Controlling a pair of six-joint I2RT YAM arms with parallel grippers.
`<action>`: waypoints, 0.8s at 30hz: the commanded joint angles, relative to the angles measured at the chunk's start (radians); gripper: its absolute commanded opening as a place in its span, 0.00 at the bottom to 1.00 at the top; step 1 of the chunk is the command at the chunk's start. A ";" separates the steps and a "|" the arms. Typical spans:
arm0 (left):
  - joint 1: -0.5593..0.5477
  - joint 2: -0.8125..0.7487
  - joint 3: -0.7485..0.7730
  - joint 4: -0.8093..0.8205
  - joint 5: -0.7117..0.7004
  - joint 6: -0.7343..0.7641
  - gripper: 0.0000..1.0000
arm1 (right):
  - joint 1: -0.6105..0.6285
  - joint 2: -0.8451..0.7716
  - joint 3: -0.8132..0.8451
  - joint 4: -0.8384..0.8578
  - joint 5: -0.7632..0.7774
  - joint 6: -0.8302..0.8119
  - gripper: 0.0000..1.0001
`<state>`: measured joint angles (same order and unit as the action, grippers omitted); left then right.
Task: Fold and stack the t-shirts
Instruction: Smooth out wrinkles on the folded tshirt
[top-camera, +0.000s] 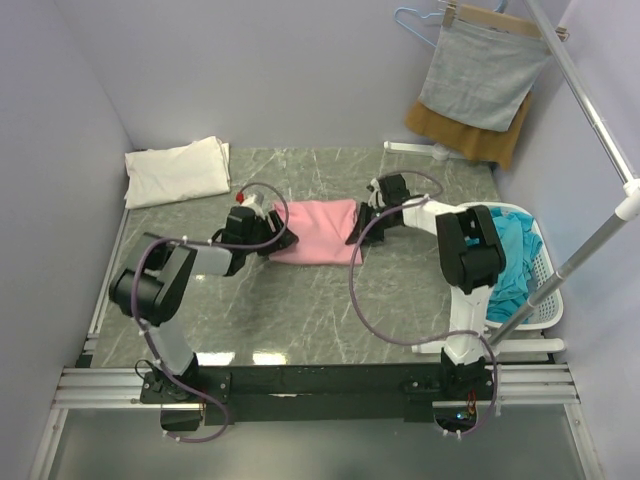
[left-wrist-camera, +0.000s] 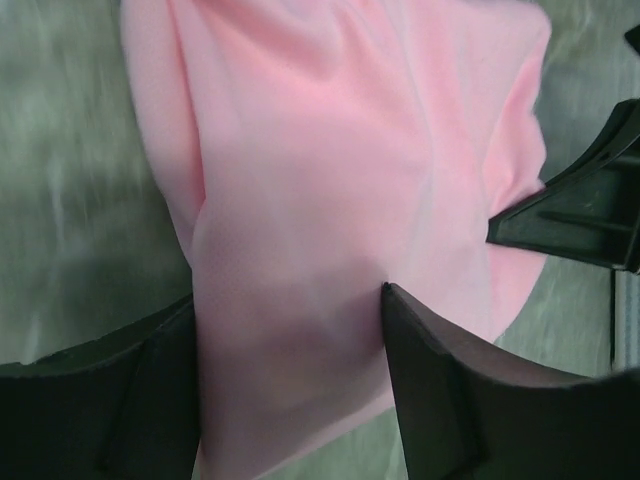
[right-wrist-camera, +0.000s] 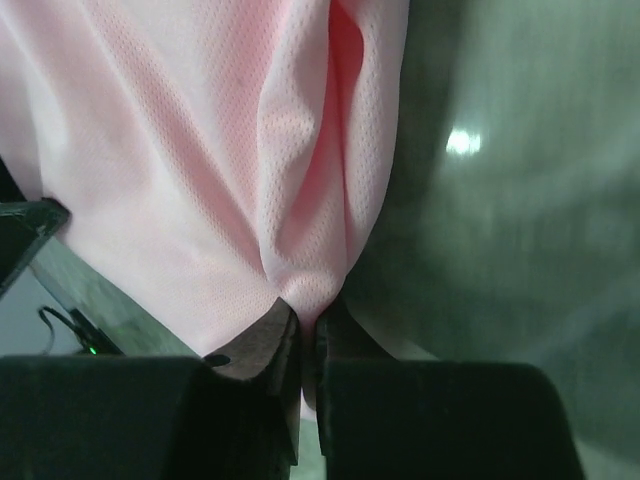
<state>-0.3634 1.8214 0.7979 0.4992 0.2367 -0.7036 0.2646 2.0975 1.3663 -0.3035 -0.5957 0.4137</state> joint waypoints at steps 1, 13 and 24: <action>-0.054 -0.169 -0.161 -0.135 -0.028 -0.034 0.68 | 0.030 -0.186 -0.194 -0.005 0.132 0.023 0.02; -0.140 -0.553 -0.215 -0.390 -0.315 0.002 0.99 | 0.113 -0.539 -0.306 -0.097 0.623 0.044 0.79; -0.126 -0.280 0.139 -0.360 -0.231 0.119 0.99 | 0.116 -0.341 -0.121 0.044 0.221 0.025 0.73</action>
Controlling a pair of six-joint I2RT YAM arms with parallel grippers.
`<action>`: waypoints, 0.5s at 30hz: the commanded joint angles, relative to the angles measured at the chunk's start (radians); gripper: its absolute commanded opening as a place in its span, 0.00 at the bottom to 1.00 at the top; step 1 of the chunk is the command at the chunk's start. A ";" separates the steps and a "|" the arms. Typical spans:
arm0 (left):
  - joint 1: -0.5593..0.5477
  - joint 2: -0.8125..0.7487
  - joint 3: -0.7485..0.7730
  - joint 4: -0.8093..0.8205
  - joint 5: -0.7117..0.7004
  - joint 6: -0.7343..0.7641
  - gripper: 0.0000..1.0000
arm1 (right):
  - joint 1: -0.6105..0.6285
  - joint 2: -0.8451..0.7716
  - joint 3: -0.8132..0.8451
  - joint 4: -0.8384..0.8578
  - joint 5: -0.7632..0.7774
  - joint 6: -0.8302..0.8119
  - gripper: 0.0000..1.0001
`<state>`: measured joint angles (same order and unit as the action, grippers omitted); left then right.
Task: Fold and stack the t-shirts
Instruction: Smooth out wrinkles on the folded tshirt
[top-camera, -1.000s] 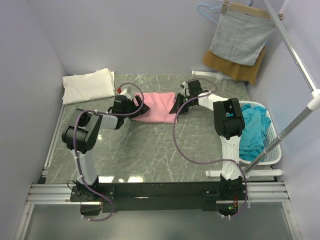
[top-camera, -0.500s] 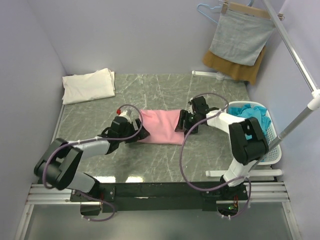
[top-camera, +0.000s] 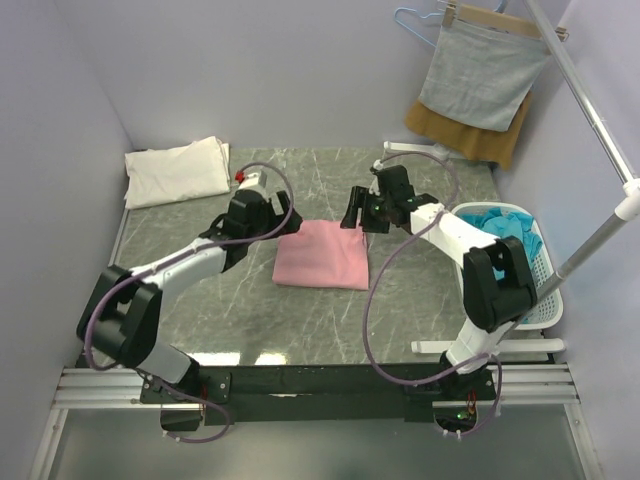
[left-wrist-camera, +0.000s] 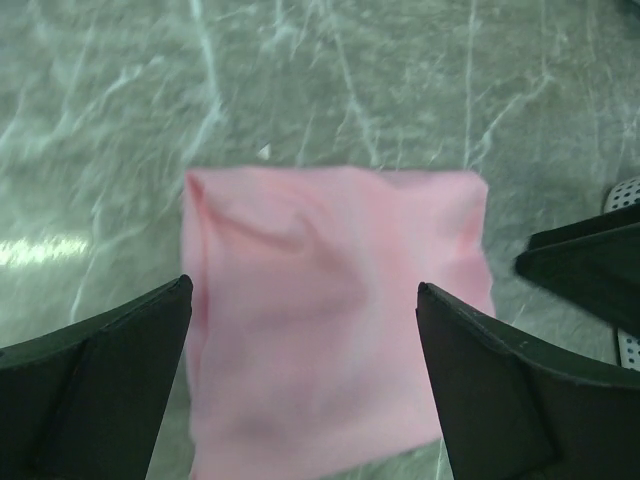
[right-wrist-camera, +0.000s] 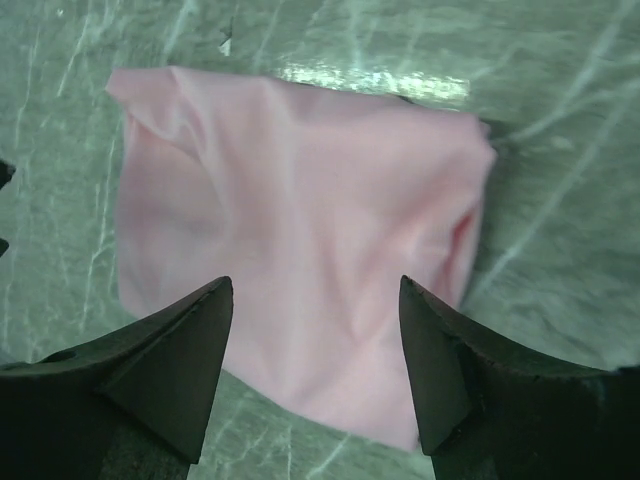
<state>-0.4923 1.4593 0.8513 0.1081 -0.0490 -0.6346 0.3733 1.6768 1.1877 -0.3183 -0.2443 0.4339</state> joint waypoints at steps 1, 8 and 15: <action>0.004 0.099 0.115 0.042 0.067 0.050 0.99 | 0.010 0.092 0.081 0.052 -0.131 0.005 0.73; 0.006 0.203 0.166 0.076 0.176 0.039 0.99 | 0.015 0.165 0.099 0.062 -0.191 0.000 0.73; 0.012 0.283 0.178 0.134 0.253 0.030 0.99 | 0.015 0.239 0.078 0.078 -0.204 0.006 0.73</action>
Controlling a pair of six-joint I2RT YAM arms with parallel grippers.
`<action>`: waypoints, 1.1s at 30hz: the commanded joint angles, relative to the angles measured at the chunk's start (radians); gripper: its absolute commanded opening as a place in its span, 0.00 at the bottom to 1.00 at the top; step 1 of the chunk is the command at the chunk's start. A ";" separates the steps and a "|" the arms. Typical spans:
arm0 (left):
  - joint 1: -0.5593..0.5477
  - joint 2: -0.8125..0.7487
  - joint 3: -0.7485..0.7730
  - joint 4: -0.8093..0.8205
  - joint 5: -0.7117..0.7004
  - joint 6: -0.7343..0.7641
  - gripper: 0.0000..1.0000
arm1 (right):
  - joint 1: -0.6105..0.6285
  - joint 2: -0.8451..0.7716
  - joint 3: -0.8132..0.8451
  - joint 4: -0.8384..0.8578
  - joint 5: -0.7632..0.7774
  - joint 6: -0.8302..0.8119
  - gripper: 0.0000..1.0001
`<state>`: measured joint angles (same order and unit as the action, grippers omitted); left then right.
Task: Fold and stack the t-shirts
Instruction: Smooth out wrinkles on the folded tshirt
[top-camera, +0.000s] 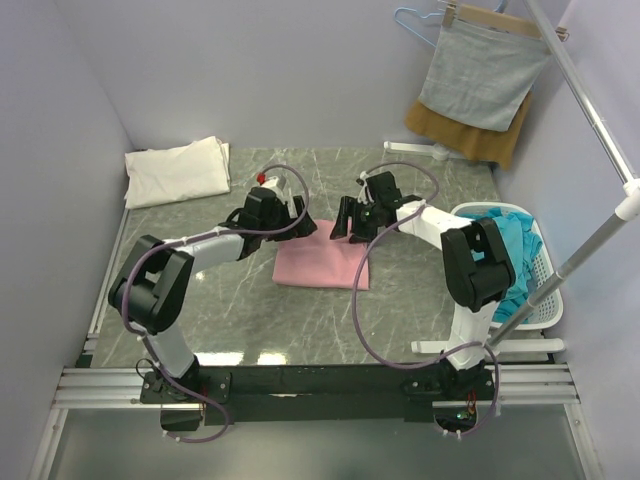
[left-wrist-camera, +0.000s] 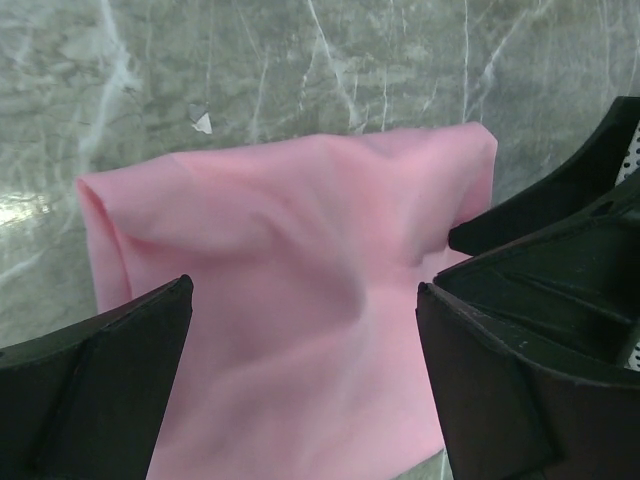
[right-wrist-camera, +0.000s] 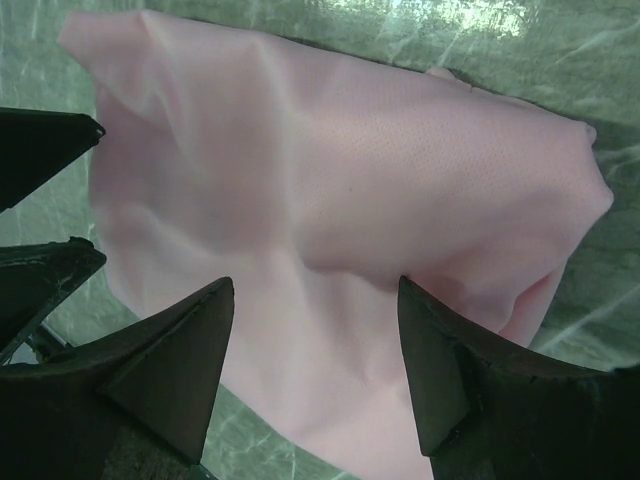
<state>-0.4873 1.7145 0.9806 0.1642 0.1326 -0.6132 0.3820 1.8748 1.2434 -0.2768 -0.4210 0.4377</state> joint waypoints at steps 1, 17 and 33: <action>0.006 0.036 0.062 0.077 0.081 0.009 0.99 | 0.008 0.047 0.022 0.028 -0.019 0.001 0.73; 0.141 0.275 0.173 0.095 0.101 0.013 0.99 | -0.003 0.135 -0.018 0.016 0.073 -0.007 0.73; 0.187 -0.022 0.137 0.043 0.146 0.026 0.99 | -0.025 -0.094 -0.171 0.245 0.074 0.001 0.78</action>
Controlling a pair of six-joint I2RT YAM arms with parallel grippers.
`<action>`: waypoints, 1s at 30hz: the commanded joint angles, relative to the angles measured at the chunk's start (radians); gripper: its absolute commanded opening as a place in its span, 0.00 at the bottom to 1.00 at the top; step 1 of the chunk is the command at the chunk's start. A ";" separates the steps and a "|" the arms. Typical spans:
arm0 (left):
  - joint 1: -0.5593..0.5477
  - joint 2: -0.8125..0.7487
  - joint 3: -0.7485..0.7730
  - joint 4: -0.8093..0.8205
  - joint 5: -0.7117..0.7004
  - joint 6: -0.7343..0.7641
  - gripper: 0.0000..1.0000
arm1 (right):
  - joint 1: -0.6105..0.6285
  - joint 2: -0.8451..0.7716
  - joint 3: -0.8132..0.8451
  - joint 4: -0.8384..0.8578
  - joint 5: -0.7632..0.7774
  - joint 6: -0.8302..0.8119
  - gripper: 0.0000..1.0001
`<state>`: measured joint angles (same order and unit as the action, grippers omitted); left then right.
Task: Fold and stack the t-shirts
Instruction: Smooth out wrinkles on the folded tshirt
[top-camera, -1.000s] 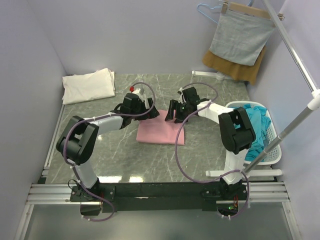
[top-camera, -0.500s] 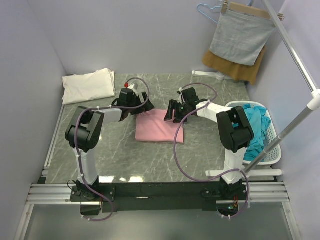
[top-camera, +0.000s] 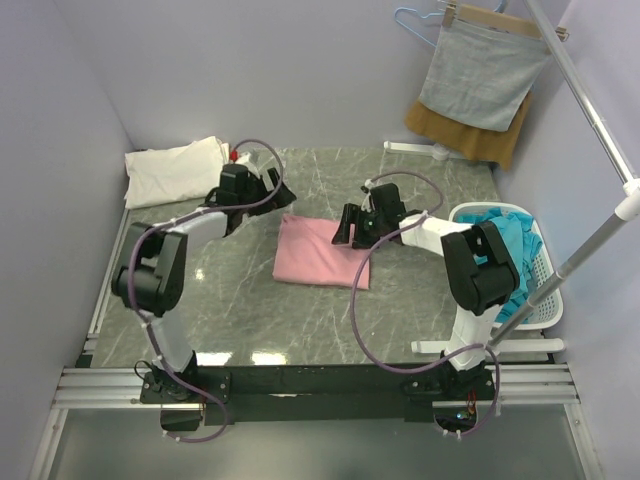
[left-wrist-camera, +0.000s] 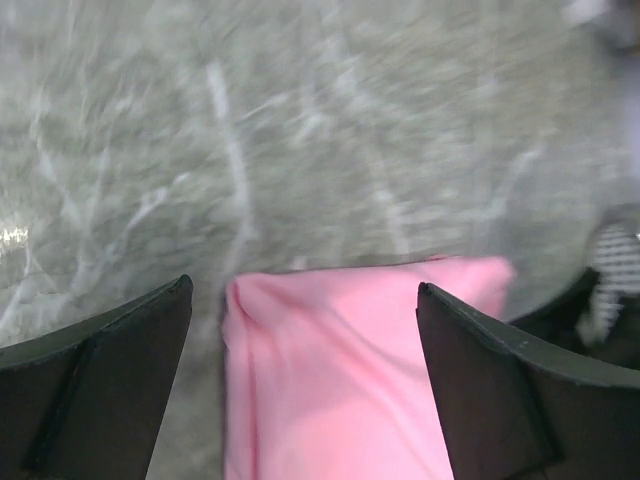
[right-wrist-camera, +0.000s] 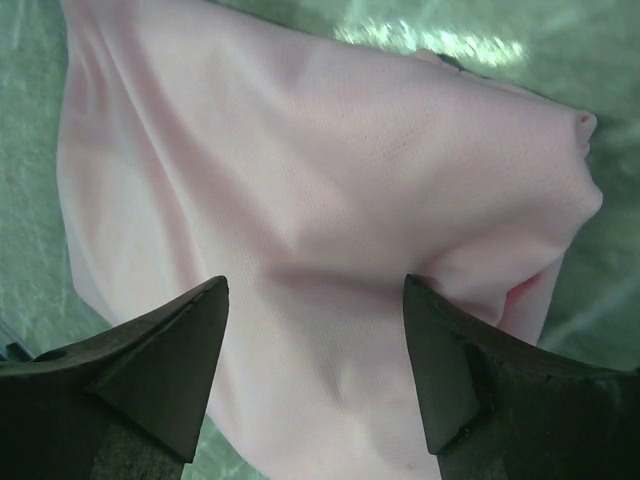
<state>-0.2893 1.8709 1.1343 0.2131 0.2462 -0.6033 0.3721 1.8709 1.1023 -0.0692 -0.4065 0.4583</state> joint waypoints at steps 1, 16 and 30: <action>-0.016 -0.208 -0.042 -0.003 0.042 0.008 0.99 | -0.015 -0.099 -0.013 0.026 0.055 -0.039 0.78; -0.231 -0.309 -0.350 0.080 0.036 -0.102 0.99 | -0.015 0.069 0.238 -0.122 0.017 -0.044 0.79; -0.232 -0.248 -0.438 0.103 -0.051 -0.104 1.00 | -0.027 0.145 0.321 -0.306 0.302 -0.038 0.82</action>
<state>-0.5220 1.6020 0.7456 0.2676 0.2195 -0.6941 0.3618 1.9865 1.3468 -0.2790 -0.2512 0.4294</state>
